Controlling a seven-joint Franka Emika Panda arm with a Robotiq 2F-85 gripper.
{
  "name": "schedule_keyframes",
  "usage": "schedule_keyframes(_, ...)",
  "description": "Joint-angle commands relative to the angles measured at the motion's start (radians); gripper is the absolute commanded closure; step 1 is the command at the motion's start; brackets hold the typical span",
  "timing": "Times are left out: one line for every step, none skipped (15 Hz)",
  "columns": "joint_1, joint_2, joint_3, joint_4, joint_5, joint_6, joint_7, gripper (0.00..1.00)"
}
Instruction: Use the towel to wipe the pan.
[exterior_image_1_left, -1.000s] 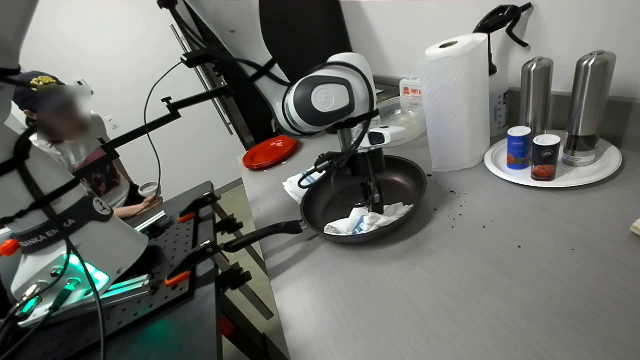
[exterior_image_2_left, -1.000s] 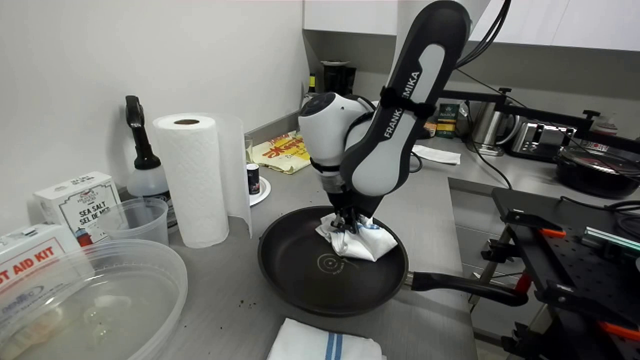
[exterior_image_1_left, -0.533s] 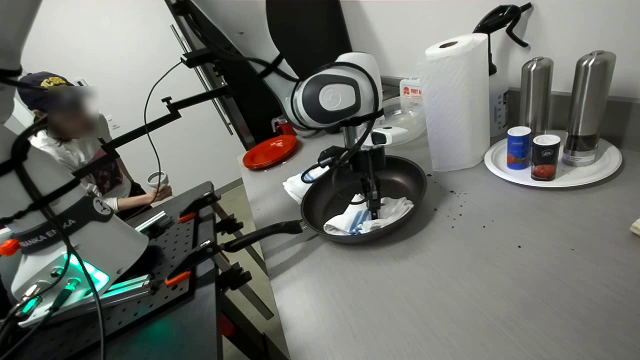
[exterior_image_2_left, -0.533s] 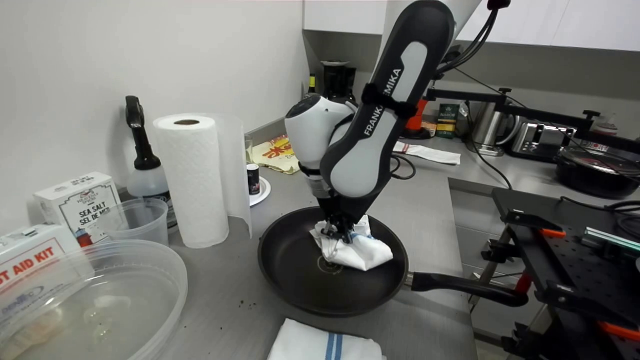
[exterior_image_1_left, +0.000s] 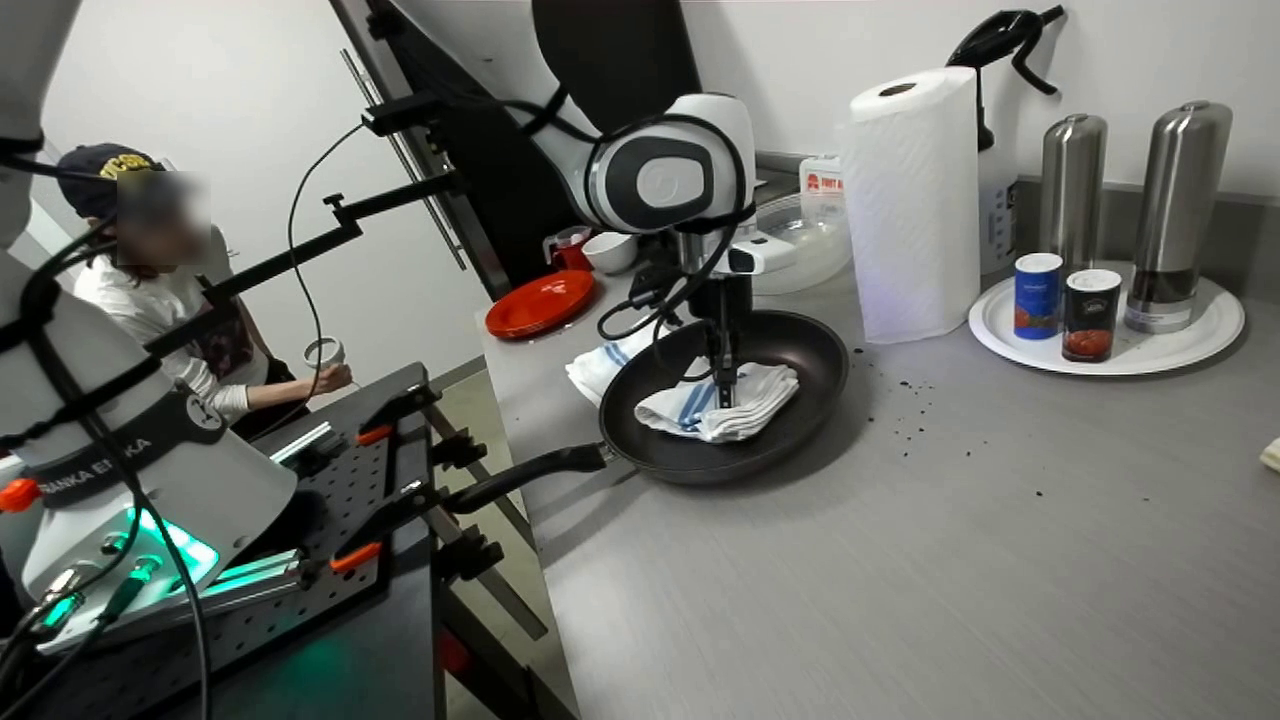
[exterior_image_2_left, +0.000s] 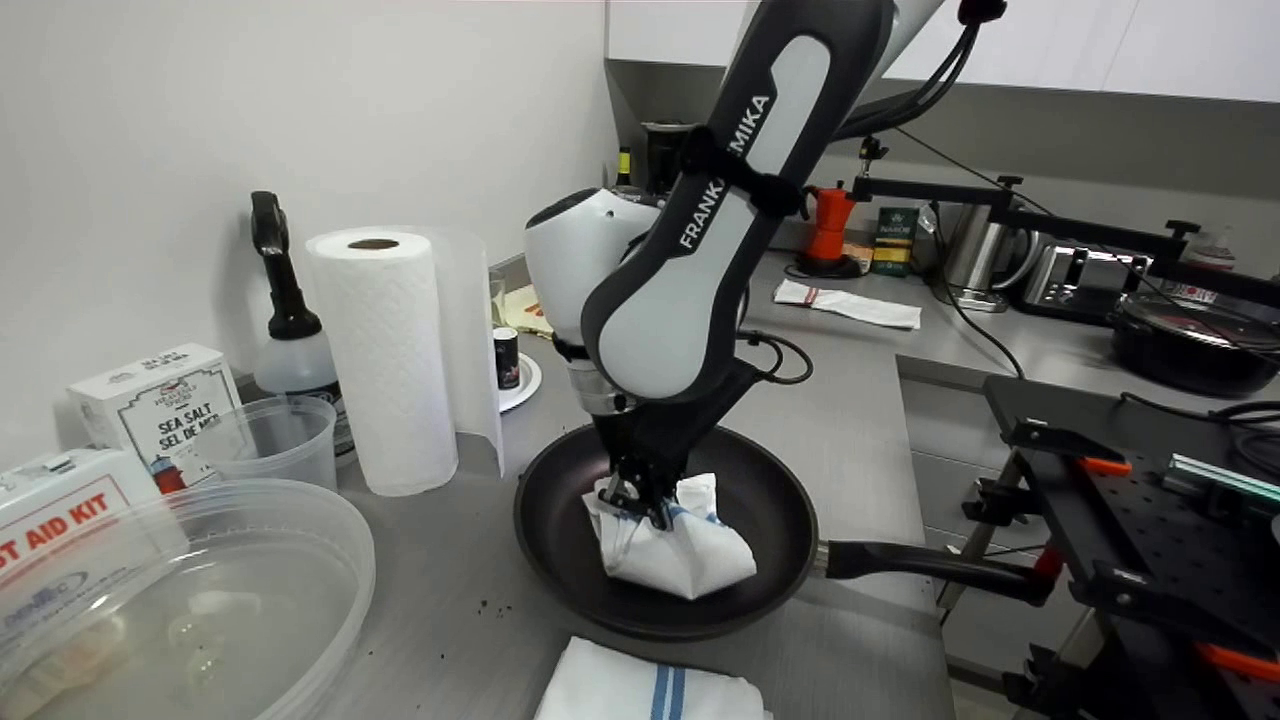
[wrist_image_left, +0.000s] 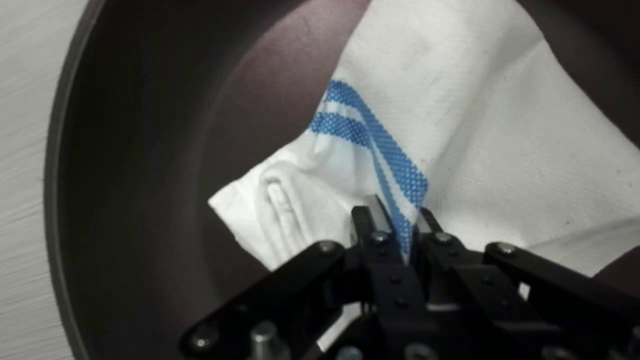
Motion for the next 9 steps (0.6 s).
schedule_keyframes(-0.016, 0.047, 0.049, 0.042, 0.058, -0.012, 0.007, 0.98)
schedule_keyframes(-0.019, 0.047, 0.057, 0.045, 0.07, -0.016, 0.006, 0.98)
schedule_keyframes(-0.022, 0.046, 0.067, 0.049, 0.084, -0.02, 0.005, 0.98)
schedule_keyframes(-0.025, 0.045, 0.077, 0.051, 0.096, -0.021, 0.004, 0.98)
schedule_keyframes(-0.026, 0.042, 0.088, 0.052, 0.109, -0.022, 0.003, 0.98)
schedule_keyframes(-0.028, 0.041, 0.1, 0.054, 0.123, -0.021, 0.001, 0.98)
schedule_keyframes(-0.029, 0.04, 0.112, 0.054, 0.136, -0.02, 0.0, 0.98)
schedule_keyframes(-0.032, 0.037, 0.125, 0.055, 0.15, -0.02, -0.004, 0.98)
schedule_keyframes(-0.041, 0.031, 0.137, 0.057, 0.165, -0.025, -0.013, 0.98)
